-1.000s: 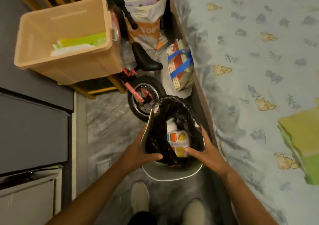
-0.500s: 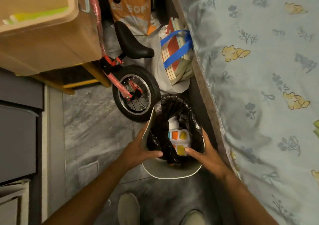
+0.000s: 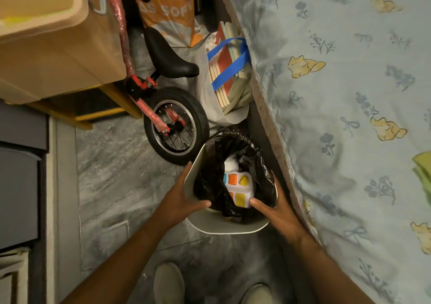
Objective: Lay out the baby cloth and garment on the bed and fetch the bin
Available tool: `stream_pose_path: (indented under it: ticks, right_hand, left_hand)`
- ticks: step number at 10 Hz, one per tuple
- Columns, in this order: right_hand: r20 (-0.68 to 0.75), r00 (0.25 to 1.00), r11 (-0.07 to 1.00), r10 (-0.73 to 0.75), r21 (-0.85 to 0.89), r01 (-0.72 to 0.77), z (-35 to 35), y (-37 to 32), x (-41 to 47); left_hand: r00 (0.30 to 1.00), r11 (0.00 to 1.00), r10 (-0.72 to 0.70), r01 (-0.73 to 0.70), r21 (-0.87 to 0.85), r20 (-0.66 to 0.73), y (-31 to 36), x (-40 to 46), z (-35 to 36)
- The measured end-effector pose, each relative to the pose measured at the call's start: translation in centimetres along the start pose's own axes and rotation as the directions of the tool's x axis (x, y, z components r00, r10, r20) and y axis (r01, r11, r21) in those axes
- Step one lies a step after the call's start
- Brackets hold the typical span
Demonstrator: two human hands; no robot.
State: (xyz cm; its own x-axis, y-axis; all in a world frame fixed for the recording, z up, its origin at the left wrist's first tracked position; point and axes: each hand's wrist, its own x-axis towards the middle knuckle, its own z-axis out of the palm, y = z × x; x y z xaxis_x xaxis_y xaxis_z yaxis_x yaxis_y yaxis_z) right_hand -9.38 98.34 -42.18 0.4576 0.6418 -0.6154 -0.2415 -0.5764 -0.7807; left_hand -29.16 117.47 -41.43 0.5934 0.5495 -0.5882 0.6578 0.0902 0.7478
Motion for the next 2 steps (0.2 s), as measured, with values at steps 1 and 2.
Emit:
stream_pose_path:
  ticks: [1, 2]
  right_hand:
    - [-0.054, 0.998, 0.999, -0.016, -0.033, 0.014, 0.3, -1.8, -1.0]
    - [-0.121, 0.993, 0.999, 0.015, -0.044, -0.021, 0.9, -4.5, -2.7]
  left_hand:
    - [0.998, 0.998, -0.052, 0.051, -0.034, -0.029, 1.1, -0.3, 0.1]
    - [0.996, 0.997, -0.078, 0.079, 0.002, -0.039, 2.5, -1.1, -0.1]
